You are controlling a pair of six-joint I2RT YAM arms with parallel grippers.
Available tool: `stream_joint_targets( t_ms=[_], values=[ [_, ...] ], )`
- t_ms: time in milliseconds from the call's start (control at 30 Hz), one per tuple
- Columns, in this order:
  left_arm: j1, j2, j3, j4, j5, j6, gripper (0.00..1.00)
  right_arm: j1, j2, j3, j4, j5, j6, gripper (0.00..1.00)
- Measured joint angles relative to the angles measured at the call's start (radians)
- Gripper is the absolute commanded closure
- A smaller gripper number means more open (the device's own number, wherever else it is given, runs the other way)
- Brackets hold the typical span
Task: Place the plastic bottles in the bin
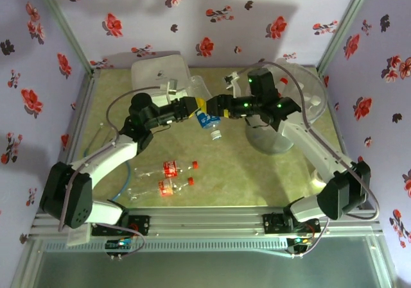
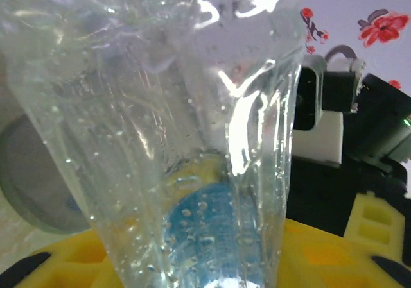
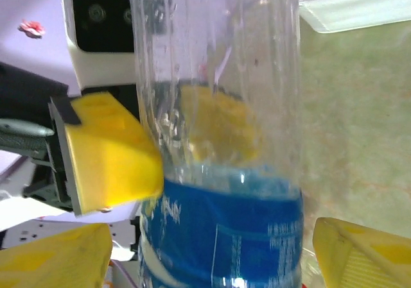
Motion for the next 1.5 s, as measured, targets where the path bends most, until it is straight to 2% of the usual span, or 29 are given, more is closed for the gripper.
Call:
stream_joint_targets(
  t_ms=[67,167,267,533,633,767,833,967,1033,1233,1367,1500],
  values=[
    [0.003,0.000,-0.013,0.024,0.000,-0.011,0.60,0.000,0.021,-0.002,0.034,-0.044,0.032,0.28],
    [0.019,-0.001,-0.029,0.043,0.000,-0.024,0.51,-0.002,0.051,-0.015,0.102,-0.095,0.084,0.36],
    [0.027,-0.006,-0.043,0.050,-0.001,-0.032,0.48,-0.004,0.068,-0.037,0.148,-0.118,0.123,0.40],
    [0.034,-0.010,-0.051,0.074,-0.001,-0.036,0.39,-0.004,0.069,-0.060,0.227,-0.142,0.177,0.59],
    [0.039,-0.008,-0.051,0.092,0.000,-0.047,0.30,-0.007,0.069,-0.060,0.238,-0.142,0.184,0.63],
    [0.068,-0.032,-0.076,0.098,0.001,-0.058,0.12,-0.030,0.069,-0.049,0.217,-0.137,0.182,0.65],
    [0.109,-0.079,-0.110,0.076,0.000,-0.056,0.02,-0.053,0.069,-0.022,0.187,-0.130,0.169,0.66],
    [0.218,-0.231,-0.145,-0.085,-0.030,0.002,0.00,-0.112,0.069,0.089,0.087,-0.106,0.118,0.69],
    [0.245,-0.300,-0.138,-0.193,-0.055,0.057,0.00,-0.142,0.069,0.158,0.033,-0.090,0.084,0.70],
    [0.249,-0.344,-0.113,-0.406,-0.090,0.164,0.01,-0.239,0.063,0.356,-0.153,0.011,-0.035,0.75],
    [0.249,-0.324,-0.113,-0.486,-0.106,0.193,0.01,-0.311,0.016,0.428,-0.299,0.190,-0.127,0.76],
    [0.249,-0.314,-0.113,-0.579,-0.132,0.232,0.02,-0.381,-0.081,0.419,-0.409,0.396,-0.194,0.80]
  ],
)
